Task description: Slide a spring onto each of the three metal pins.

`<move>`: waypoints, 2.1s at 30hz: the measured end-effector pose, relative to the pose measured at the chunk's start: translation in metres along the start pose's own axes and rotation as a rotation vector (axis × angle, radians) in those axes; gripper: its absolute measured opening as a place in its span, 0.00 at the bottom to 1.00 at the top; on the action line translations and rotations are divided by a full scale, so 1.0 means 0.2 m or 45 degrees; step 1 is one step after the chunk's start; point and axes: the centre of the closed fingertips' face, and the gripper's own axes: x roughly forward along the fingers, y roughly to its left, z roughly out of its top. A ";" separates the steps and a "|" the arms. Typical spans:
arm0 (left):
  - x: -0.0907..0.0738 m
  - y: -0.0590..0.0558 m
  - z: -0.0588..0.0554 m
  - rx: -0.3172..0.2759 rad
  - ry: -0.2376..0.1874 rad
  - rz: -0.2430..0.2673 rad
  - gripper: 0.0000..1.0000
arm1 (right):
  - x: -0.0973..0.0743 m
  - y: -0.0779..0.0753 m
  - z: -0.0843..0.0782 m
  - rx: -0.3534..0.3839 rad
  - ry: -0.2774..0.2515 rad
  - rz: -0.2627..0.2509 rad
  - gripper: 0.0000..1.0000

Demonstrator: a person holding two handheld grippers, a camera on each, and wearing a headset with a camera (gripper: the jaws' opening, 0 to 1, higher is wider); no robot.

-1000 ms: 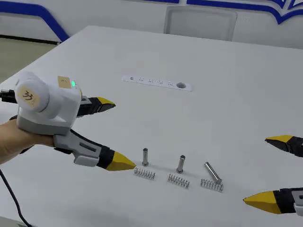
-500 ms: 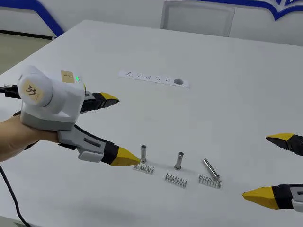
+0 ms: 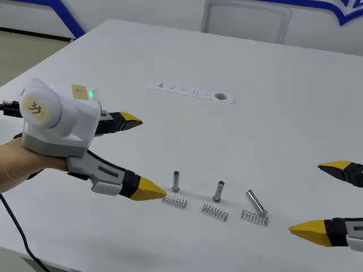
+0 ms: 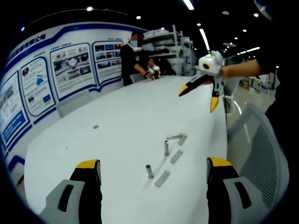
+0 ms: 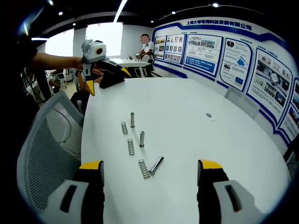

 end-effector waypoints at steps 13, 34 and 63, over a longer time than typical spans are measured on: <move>-0.01 0.00 -0.02 -0.026 -0.005 -0.002 0.95 | 0.08 -0.01 0.01 0.043 0.012 0.000 0.76; 0.06 0.00 -0.01 -0.046 -0.026 -0.041 0.93 | 0.24 -0.03 -0.03 0.150 0.042 0.030 0.60; 0.06 0.02 -0.01 -0.060 -0.059 -0.007 0.87 | 0.48 -0.13 -0.18 0.319 0.174 -0.045 0.32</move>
